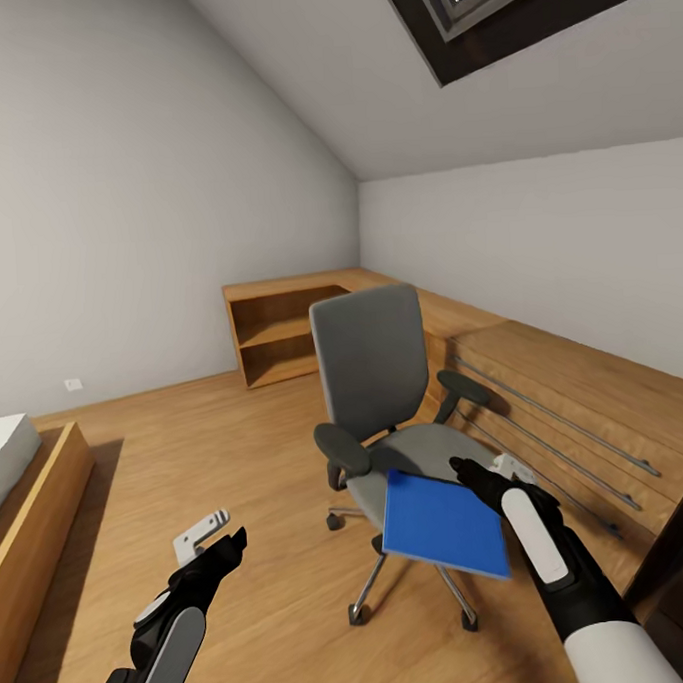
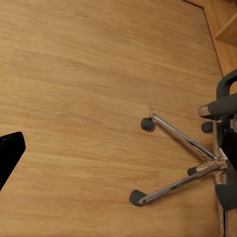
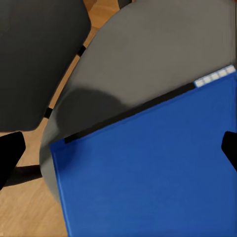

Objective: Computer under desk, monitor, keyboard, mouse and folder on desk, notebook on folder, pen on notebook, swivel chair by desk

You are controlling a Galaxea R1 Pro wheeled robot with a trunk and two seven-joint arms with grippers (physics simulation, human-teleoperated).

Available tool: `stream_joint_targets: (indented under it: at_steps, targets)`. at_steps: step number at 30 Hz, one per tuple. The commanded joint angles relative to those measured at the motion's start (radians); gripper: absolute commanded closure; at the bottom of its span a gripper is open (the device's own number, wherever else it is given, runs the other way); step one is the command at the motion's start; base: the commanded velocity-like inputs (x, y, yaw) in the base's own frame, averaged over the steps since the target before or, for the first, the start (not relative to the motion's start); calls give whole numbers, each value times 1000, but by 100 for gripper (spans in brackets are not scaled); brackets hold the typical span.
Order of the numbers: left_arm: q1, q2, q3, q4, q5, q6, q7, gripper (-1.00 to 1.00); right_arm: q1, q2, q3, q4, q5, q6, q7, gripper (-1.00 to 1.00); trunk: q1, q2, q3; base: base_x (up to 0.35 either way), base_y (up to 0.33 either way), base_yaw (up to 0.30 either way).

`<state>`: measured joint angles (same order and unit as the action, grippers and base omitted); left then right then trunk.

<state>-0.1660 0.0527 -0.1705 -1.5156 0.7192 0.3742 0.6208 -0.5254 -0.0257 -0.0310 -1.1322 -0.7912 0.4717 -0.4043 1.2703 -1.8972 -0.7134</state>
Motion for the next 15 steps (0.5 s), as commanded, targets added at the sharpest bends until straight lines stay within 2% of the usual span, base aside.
stream_joint_targets:
  at_steps: [1,3,10,15]
  targets:
    - [-1,1,-2,-1,6,2,8,-100,-1,0,-3,-2,-14,2,-8,-100,4,-8,-4,0,0,0]
    - [0,0,-3,0,6,2,9,-100,0,0,-8,-1,-20,-1,-7,-100,12,-22,-11,0,0,-27]
    - [0,1,-1,1,8,2,8,-100,0,1,-9,-3,-20,-1,-8,-100,12,-22,-11,0,0,-13]
    - [0,2,-3,11,5,1,4,-100,0,1,-9,-2,-20,-1,-8,-100,12,-22,-11,-20,0,-121]
